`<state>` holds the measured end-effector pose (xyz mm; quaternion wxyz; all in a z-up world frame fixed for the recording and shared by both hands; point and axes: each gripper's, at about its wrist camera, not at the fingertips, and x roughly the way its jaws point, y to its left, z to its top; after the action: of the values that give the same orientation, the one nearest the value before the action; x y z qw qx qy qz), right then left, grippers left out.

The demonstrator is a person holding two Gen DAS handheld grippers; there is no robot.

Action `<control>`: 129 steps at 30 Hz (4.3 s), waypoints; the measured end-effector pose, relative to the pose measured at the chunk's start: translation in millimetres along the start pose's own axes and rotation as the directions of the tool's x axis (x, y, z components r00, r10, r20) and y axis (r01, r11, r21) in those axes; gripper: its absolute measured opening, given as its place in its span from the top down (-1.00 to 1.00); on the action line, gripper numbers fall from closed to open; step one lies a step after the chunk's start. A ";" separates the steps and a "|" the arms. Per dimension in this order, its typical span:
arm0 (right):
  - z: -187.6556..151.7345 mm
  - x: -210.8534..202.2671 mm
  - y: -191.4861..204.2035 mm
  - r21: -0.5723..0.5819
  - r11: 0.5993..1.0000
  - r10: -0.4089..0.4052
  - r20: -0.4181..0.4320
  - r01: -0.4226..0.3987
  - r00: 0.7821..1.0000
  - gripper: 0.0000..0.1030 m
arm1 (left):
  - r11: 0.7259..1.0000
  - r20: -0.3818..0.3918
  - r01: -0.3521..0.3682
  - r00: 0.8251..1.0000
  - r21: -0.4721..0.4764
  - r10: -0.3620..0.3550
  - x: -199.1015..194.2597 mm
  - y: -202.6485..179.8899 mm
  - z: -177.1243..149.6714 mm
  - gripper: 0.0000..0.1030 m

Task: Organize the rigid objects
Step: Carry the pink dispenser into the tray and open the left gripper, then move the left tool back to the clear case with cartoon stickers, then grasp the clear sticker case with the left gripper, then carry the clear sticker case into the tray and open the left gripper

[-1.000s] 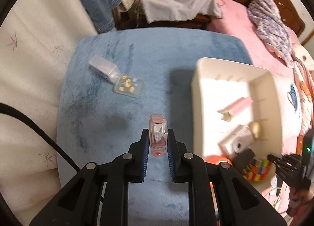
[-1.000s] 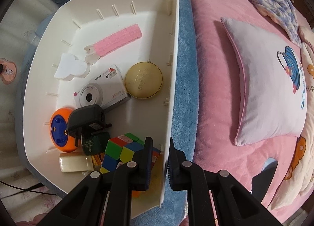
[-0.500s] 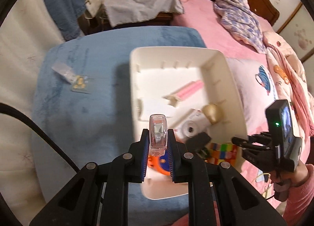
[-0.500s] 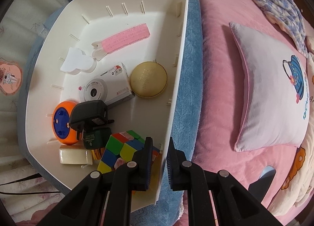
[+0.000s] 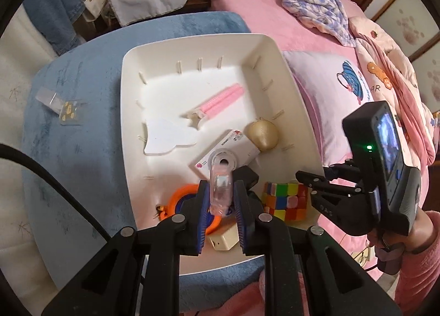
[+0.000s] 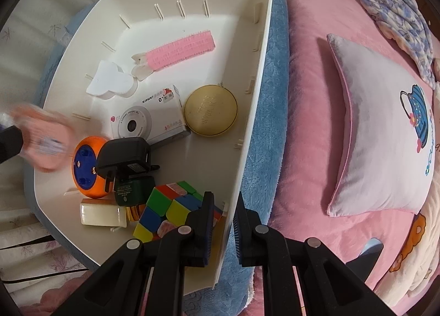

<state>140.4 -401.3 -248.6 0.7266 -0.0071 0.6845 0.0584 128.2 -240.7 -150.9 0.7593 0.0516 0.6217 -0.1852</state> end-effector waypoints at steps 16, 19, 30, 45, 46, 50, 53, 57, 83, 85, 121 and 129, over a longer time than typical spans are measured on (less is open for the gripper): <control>1.5 0.2 1.9 0.097 0.994 -0.052 -0.011 0.053 0.999 0.72 | 1.000 0.055 -0.020 0.998 -0.016 0.021 -21.7 51.0 4.5 -0.15; 2.6 0.8 0.7 0.132 0.989 -0.062 -0.014 0.063 0.998 0.72 | 0.999 0.062 -0.035 0.997 -0.034 0.037 -26.1 71.3 5.2 -0.32; 5.8 1.6 -1.3 0.249 0.960 -0.120 -0.030 0.124 0.992 0.72 | 0.984 0.097 -0.093 0.989 -0.154 0.108 -28.3 163.9 26.1 -0.55; 9.9 3.3 -0.7 0.338 0.923 -0.185 -0.033 0.185 0.982 0.70 | 0.952 0.088 -0.119 0.985 -0.281 0.149 45.8 256.9 61.4 -0.65; 10.2 3.3 -0.5 0.340 0.921 -0.192 -0.033 0.192 0.981 0.70 | 0.949 0.087 -0.118 0.985 -0.292 0.149 53.5 262.5 62.9 -0.65; 9.9 3.1 1.1 0.345 0.914 -0.212 -0.044 0.214 0.976 0.70 | 0.944 0.093 -0.109 0.985 -0.310 0.144 72.6 274.3 67.7 -0.65; 10.9 4.1 3.2 0.338 0.911 -0.231 -0.058 0.237 0.971 0.70 | 0.939 0.089 -0.106 0.986 -0.327 0.142 86.9 282.2 72.5 -0.65; 11.9 4.2 4.7 0.333 0.909 -0.240 -0.070 0.250 0.968 0.70 | 0.935 0.077 -0.105 0.987 -0.340 0.139 103.3 289.8 77.0 -0.65; 14.0 7.5 1.3 0.319 0.923 -0.201 -0.084 0.217 0.976 0.66 | 0.935 0.079 -0.164 0.977 -0.315 0.198 119.7 276.6 73.0 -0.44; 14.1 7.5 2.2 0.307 0.928 -0.196 -0.082 0.212 0.977 0.65 | 0.938 0.078 -0.157 0.979 -0.309 0.189 117.0 270.8 71.5 -0.44; 7.1 3.9 -0.5 -0.018 1.000 -0.011 -0.004 0.011 1.000 0.64 | 0.966 0.251 -0.180 0.942 -0.184 0.223 -25.1 50.2 12.3 -0.44; 3.6 3.7 -2.9 -0.030 0.999 0.016 -0.007 -0.017 1.000 0.64 | 0.982 0.179 -0.136 0.971 -0.128 0.157 -9.7 11.8 0.7 -0.44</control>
<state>144.4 -403.6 -252.2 0.7236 -0.0127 0.6860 0.0748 131.4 -227.8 -143.2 0.8281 0.0360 0.5511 -0.0966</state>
